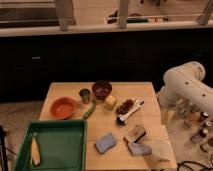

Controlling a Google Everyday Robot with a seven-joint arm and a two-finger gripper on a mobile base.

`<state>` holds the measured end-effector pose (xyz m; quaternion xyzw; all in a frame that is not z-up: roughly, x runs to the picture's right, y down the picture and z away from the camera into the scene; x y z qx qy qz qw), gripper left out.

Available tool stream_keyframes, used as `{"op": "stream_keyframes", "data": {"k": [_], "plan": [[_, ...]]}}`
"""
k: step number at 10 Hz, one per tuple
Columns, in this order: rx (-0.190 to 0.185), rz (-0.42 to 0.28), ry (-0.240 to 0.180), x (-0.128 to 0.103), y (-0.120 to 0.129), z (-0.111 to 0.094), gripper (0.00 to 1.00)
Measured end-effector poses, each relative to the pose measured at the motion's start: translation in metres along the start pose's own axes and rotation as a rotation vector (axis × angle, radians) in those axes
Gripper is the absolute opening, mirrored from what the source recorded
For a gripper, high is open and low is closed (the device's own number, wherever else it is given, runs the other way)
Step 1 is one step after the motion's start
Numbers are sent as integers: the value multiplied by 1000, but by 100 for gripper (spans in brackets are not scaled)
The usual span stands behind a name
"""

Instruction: Wipe table surface with sponge

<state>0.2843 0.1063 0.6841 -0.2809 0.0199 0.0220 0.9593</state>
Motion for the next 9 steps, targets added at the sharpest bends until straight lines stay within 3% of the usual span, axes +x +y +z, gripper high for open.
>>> {"op": "stream_keyframes", "data": {"k": [4,7,9], "plan": [[-3,-9,6,-1,3,2,80],[-11,-56,27,-16,29,17,80],[-12,-76,37,-20,31,18,80]]}}
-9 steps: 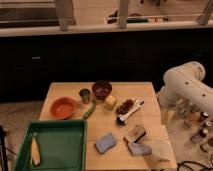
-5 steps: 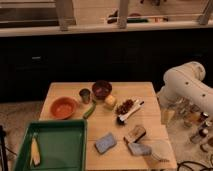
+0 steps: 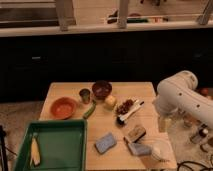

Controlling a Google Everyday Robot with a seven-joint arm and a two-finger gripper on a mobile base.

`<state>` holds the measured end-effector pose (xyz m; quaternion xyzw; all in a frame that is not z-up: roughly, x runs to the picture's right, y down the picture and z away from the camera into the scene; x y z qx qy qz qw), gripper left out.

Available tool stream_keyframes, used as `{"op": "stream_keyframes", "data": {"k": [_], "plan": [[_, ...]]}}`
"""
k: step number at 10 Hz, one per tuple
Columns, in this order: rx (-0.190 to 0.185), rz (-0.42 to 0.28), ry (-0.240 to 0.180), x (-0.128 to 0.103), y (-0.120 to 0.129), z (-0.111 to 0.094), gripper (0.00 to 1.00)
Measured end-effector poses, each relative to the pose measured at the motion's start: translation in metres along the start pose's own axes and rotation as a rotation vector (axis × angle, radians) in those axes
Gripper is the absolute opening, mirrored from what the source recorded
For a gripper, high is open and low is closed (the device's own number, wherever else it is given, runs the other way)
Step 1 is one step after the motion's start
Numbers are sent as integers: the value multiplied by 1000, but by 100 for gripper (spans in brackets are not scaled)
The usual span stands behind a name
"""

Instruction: Wipe table surface with sponge

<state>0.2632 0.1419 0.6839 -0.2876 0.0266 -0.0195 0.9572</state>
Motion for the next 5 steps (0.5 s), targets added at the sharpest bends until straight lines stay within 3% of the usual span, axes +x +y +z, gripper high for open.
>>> {"op": "stream_keyframes", "data": {"k": [3,5], "plan": [[-4,-51,3,-26,12,4,80],[-7,-71,5,-31,20,7,80]]}}
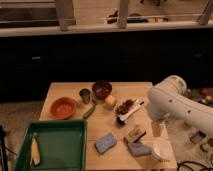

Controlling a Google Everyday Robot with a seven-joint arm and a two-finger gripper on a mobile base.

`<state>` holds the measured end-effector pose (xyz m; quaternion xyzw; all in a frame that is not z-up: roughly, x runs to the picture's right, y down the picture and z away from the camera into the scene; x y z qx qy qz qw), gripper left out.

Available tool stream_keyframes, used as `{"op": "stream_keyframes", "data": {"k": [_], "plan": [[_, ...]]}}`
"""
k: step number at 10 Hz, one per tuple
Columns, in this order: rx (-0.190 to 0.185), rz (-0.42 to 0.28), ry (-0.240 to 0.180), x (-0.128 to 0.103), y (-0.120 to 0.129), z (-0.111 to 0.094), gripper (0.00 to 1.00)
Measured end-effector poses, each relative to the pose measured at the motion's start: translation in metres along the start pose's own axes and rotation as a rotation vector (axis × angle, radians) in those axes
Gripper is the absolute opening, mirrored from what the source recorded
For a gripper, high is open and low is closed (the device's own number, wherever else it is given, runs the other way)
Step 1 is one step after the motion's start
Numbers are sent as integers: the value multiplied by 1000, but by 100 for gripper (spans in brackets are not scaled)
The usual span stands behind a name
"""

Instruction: Wipe table surface with sponge

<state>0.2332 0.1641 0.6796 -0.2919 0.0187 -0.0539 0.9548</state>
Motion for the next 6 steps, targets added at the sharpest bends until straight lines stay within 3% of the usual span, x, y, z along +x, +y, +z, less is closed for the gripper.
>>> {"op": "stream_keyframes", "data": {"k": [6], "plan": [[9,-63,-15,-30,14,4,80]]}}
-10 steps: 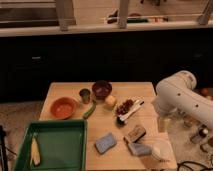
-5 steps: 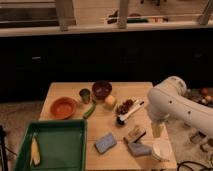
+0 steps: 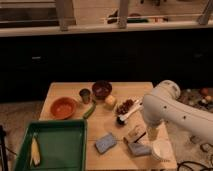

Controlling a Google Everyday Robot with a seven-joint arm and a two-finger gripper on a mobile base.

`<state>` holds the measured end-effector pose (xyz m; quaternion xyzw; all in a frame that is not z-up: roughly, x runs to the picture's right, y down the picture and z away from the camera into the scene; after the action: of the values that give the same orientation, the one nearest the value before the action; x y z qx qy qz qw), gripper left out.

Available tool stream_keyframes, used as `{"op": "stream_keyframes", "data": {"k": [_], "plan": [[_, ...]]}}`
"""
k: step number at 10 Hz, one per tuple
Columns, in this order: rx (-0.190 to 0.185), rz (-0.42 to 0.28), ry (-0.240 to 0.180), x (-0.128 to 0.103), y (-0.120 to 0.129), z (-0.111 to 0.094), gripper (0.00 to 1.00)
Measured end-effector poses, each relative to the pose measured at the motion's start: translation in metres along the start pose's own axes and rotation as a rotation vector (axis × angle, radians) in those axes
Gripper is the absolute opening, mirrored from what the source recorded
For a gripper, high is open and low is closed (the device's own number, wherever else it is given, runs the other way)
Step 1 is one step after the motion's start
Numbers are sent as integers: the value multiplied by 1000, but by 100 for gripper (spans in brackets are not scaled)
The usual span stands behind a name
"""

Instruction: Wipe table surface with sponge

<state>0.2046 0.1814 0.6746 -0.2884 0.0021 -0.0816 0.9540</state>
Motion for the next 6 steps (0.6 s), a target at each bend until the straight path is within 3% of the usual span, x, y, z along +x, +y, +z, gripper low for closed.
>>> {"op": "stream_keyframes", "data": {"k": [6], "plan": [[11,-50,-18,-37,16,8,80]]}}
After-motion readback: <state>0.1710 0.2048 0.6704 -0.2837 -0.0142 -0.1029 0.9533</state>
